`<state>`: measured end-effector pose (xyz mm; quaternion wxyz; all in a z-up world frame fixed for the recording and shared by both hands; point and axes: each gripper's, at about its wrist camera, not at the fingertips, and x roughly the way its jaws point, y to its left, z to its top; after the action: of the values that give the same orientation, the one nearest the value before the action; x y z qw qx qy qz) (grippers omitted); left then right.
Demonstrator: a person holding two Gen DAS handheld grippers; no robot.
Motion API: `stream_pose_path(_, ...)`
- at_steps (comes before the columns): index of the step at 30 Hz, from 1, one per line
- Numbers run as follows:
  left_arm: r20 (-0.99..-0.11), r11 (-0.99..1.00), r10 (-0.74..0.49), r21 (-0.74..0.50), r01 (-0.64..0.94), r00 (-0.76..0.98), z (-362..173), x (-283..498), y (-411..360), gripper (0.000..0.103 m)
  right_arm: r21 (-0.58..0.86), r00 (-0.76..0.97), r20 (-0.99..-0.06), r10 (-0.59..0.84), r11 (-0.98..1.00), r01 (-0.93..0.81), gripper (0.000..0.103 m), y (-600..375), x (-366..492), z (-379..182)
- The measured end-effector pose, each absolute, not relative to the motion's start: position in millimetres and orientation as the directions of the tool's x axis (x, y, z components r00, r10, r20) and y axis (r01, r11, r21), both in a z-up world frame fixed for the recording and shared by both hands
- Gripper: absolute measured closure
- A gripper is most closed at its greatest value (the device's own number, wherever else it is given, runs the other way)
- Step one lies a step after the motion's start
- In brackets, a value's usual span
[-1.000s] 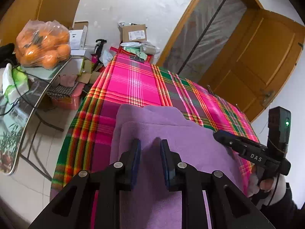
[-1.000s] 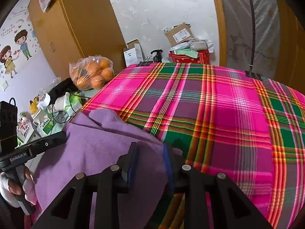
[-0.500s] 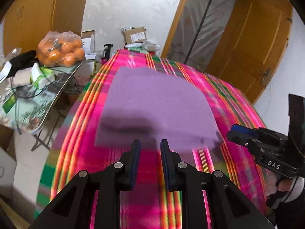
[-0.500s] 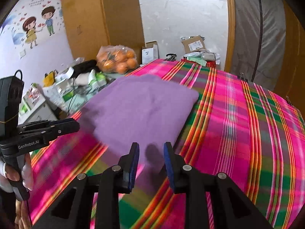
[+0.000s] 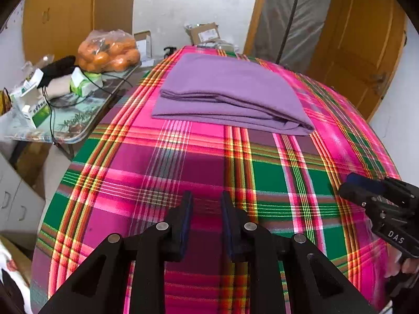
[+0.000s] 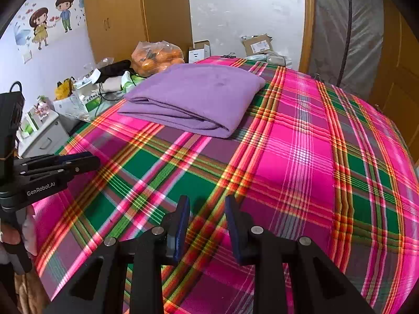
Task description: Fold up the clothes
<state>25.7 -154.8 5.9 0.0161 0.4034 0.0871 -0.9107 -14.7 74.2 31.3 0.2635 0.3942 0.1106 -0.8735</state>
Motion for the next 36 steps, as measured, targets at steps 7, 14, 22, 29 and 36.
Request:
stream_pose_path(7, -0.741, -0.991, 0.004, -0.094, 0.098, -0.672, 5.3, 22.6, -149.5, 0.08, -0.009, -0.549, -0.761, -0.347, -0.839, 0.544, 0.075, 66.4, -17.7, 27.0)
stream_pose_path(14, -0.748, -0.994, -0.039, -0.036, 0.099, -0.663, 4.9, 20.2, -141.0, 0.078, -0.012, -0.542, -0.773, -0.33, -0.846, 0.533, 0.074, 63.5, -21.2, 22.5)
stream_pose_path(22, -0.759, -0.991, -0.076, -0.013, 0.131, -0.646, 4.8, 8.6, -142.3, 0.058, -0.003, -0.537, -0.773, -0.336, -0.846, 0.534, 0.073, 65.6, -22.2, 22.9)
stream_pose_path(29, -0.763, -0.988, -0.089, -0.015, 0.155, -0.64, 3.7, 2.7, -145.2, 0.048, 0.003, -0.535, -0.773, -0.34, -0.846, 0.534, 0.073, 65.9, -22.8, 22.8)
stream_pose_path(36, -0.764, -0.989, -0.081, -0.02, 0.149, -0.64, 3.3, 2.3, -146.1, 0.045, 0.002, -0.536, -0.773, -0.34, -0.845, 0.534, 0.073, 66.6, -23.4, 22.6)
